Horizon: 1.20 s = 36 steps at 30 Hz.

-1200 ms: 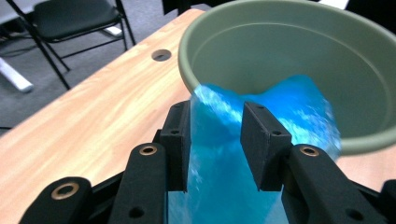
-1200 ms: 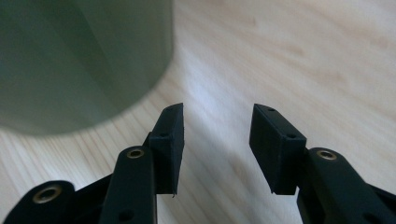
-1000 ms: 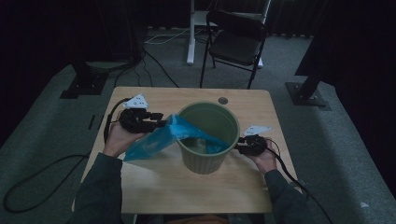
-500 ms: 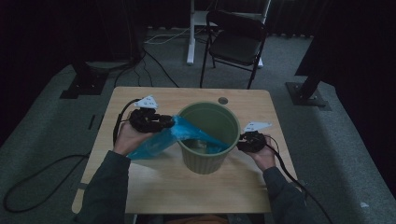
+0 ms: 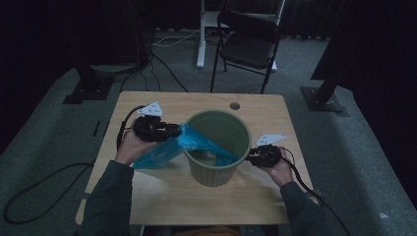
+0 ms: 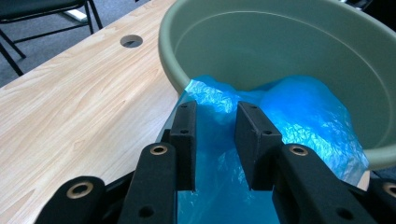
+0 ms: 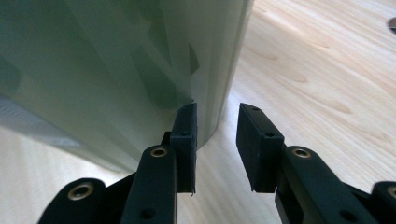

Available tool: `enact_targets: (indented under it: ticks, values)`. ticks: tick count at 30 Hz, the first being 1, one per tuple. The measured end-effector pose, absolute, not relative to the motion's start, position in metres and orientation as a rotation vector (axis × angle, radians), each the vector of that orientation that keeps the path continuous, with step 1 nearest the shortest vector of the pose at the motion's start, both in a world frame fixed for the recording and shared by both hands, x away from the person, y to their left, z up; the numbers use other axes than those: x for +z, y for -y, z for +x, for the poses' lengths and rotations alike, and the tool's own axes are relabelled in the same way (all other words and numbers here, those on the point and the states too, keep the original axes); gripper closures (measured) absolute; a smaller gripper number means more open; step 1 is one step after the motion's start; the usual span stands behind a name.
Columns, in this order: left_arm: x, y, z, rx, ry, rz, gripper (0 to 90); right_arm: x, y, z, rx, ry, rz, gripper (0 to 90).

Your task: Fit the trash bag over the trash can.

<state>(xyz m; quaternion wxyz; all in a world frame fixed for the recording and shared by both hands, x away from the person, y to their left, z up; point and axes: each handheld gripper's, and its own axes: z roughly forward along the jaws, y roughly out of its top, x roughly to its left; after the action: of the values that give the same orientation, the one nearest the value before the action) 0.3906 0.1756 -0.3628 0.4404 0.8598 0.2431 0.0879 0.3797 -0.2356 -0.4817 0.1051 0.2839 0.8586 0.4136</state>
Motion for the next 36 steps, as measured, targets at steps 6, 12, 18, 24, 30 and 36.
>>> enact_targets:
  ticks: [6,12,18,24,30,36]
  values:
    - [-0.358,-0.179,0.388,0.246,-0.603,2.105,67.5,-0.480,0.233,0.374,1.222,-2.579,0.754,64.2]
    - [-0.355,-0.173,0.392,0.248,-0.626,2.114,63.7,-0.479,0.234,0.374,1.230,-2.562,0.772,60.3]
    - [-0.358,-0.166,0.396,0.231,-0.637,2.124,62.9,-0.479,0.235,0.374,1.237,-2.557,0.772,60.1]
    - [-0.355,-0.156,0.392,0.295,-0.614,2.133,72.9,-0.476,0.238,0.374,1.251,-2.540,0.776,60.4]
    - [-0.350,-0.141,0.390,0.351,-0.568,2.167,87.0,-0.473,0.241,0.374,1.258,-2.528,0.781,61.3]
    - [-0.343,-0.118,0.387,0.365,-0.515,2.176,89.0,-0.474,0.241,0.374,1.257,-2.529,0.781,61.7]
